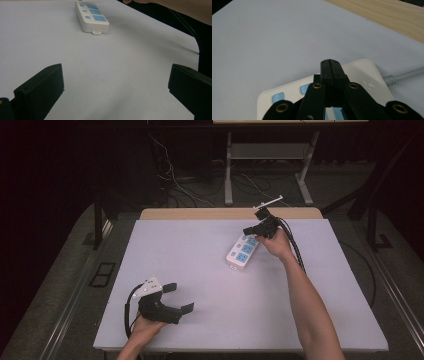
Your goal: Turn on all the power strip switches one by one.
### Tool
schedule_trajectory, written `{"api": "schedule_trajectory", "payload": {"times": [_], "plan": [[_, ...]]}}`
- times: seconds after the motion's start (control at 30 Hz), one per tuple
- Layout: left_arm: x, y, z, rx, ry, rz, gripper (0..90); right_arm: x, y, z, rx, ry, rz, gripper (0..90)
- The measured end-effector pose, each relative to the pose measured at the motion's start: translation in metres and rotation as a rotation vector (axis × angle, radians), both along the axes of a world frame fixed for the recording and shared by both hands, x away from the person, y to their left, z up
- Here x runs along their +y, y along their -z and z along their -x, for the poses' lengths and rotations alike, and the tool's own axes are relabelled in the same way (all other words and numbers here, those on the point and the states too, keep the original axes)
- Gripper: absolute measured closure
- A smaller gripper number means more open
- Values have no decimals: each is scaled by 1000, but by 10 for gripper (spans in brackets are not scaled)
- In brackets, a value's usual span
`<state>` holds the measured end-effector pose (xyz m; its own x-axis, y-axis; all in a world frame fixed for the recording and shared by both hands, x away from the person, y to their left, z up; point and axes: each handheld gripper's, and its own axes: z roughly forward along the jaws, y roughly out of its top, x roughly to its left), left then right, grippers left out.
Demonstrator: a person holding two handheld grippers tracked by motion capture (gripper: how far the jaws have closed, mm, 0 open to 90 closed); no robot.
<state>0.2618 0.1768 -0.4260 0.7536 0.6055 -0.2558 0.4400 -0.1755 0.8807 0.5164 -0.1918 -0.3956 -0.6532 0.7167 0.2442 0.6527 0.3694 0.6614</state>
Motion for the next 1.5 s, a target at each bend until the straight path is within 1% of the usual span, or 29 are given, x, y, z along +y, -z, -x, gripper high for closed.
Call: {"api": "schedule_trajectory", "payload": {"times": [0.17,0.3,0.47,0.57,0.7,0.73,0.77,0.83,0.87,0.93,1.0,1.13,1.23,1.3,1.4,1.5], "plan": [[0,0,0,-1,3,0,0,-3,2,-4,-1,29,-27,900],[0,0,0,-1,4,2,0,-3,8,-7,-12,55,-12,899],[0,0,0,-4,7,-2,0,-4,14,-10,2,75,-36,899],[-1,0,0,-5,10,-4,0,-2,18,-11,8,75,-34,898],[-1,0,0,-5,10,-4,0,0,23,-11,31,73,-41,898],[-1,0,0,-6,10,-4,0,0,24,-12,36,73,-38,898],[-1,-1,0,-6,10,-4,0,2,26,-12,37,72,-24,898],[-1,-1,0,-6,11,-5,0,2,27,-12,42,75,-33,898],[-1,0,0,-7,12,-6,0,2,27,-12,40,75,-30,898],[-1,0,0,-6,13,-7,0,3,26,-11,23,72,-1,898],[-2,0,0,-6,15,-8,0,2,26,-10,31,74,-7,898],[-3,-1,1,-6,18,-11,0,-1,29,-9,33,88,-38,898],[-3,0,0,-6,18,-11,0,1,30,-9,38,85,-57,899],[-3,0,0,-5,18,-12,0,4,30,-9,36,77,-58,899],[-3,0,0,-6,17,-11,0,8,30,-9,21,74,-40,900],[-2,-1,1,-7,18,-11,0,7,30,-9,26,75,-41,900]]}}
